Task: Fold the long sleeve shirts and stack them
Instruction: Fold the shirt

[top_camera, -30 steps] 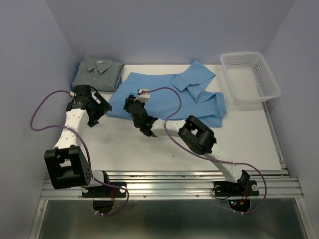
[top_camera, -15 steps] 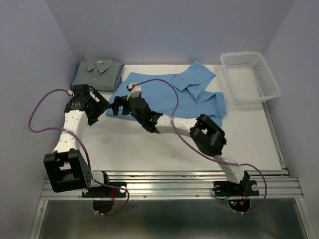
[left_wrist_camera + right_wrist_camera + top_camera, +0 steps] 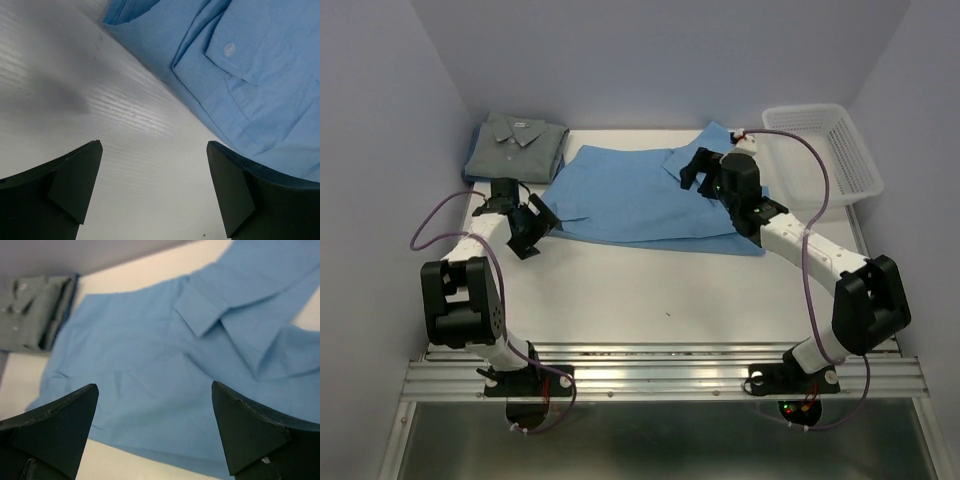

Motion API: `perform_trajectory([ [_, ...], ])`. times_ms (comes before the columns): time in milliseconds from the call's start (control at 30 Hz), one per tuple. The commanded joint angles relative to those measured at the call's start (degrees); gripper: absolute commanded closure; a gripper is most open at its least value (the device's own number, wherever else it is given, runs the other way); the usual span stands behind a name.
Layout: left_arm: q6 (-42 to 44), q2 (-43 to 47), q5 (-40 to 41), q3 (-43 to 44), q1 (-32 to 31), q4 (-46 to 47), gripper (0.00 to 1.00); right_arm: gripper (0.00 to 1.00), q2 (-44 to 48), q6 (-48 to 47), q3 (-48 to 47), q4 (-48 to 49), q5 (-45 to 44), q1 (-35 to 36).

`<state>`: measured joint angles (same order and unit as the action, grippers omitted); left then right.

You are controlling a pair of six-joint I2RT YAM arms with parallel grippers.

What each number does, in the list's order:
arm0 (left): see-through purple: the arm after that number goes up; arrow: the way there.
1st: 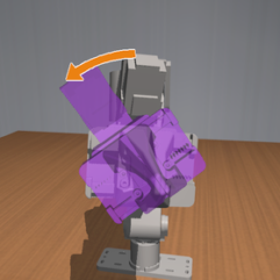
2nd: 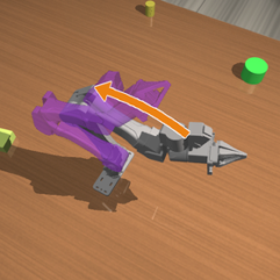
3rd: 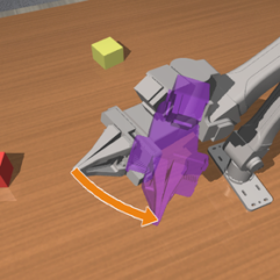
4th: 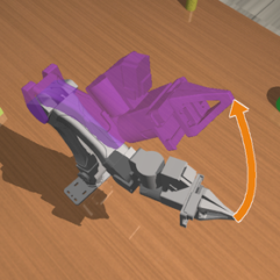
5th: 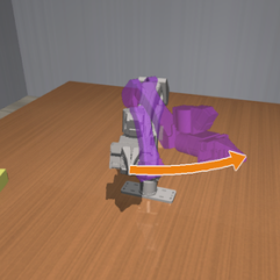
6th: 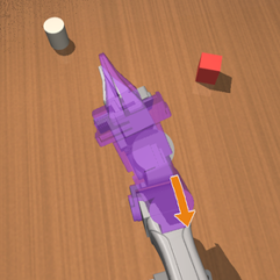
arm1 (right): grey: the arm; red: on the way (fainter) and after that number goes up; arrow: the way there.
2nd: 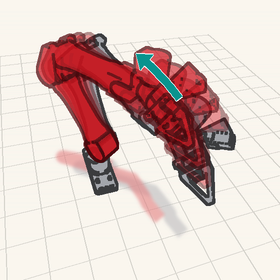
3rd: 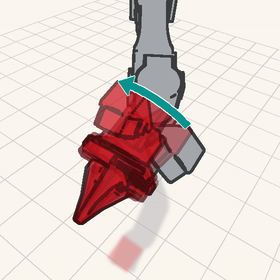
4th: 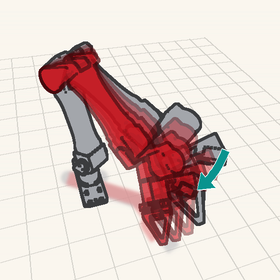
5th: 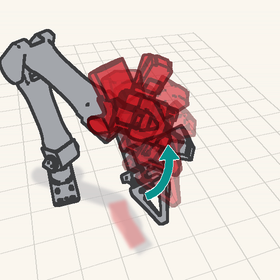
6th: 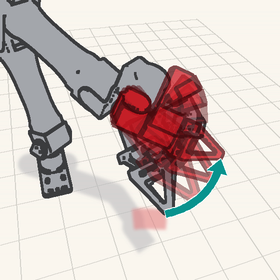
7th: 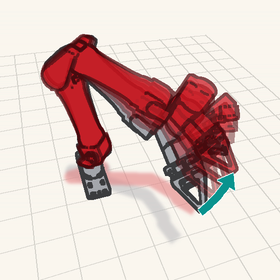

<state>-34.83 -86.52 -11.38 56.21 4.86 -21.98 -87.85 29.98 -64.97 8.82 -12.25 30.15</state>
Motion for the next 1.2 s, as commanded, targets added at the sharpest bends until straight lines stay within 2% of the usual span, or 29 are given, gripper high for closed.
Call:
perform_trajectory([
  [0,-0.41,-2.68,-0.93,0.66,-0.38,3.34,0.01,0.0,2.86,-2.46,3.53,-8.54,5.22,-0.53],
  [133,-0.68,-7.41,-0.31,1.18,-0.38,5.54,0.01,0.0,1.37,-1.68,7.12,-11.19,10.4,-5.27],
  [233,-1.55,-11.03,-1.88,2.24,-0.47,8.0,0.02,0.0,-2.14,-3.08,7.58,-11.8,10.58,-7.82],
  [400,-2.26,-14.2,-0.58,4.09,-0.64,9.94,0.11,0.0,-6.71,-3.26,8.45,-12.07,10.32,-10.63],
  [533,-2.0,-17.44,4.86,7.5,-0.47,8.09,0.23,0.0,-9.61,-3.7,9.85,-12.6,9.88,-12.39],
  [567,-1.56,-17.98,4.35,8.04,-0.47,7.92,0.34,0.0,-10.05,-3.78,10.04,-12.77,9.88,-12.4],
  [633,-1.47,-19.12,3.91,8.74,-0.56,8.26,0.47,0.0,-10.75,-3.52,11.0,-12.86,9.79,-13.1],
  [700,-1.73,-19.82,4.08,8.48,-0.56,9.4,0.74,0.0,-11.11,-2.74,11.53,-12.86,9.79,-14.59],
  [733,-1.82,-20.96,3.65,8.57,-0.56,9.41,1.0,0.0,-11.2,-2.64,11.88,-12.86,9.7,-14.59],
  [900,-2.17,-19.57,0.83,5.59,-2.04,9.15,1.0,0.0,-9.98,-2.56,13.11,-15.31,8.83,-15.12],
  [1133,-5.51,-0.87,2.32,-5.83,-9.59,-0.16,1.0,0.0,0.55,0.78,22.6,-24.63,2.94,-18.45],
  [1167,-6.03,4.03,2.41,-6.45,-10.39,-0.95,1.0,0.0,1.88,1.05,23.65,-26.38,3.11,-19.16],
])
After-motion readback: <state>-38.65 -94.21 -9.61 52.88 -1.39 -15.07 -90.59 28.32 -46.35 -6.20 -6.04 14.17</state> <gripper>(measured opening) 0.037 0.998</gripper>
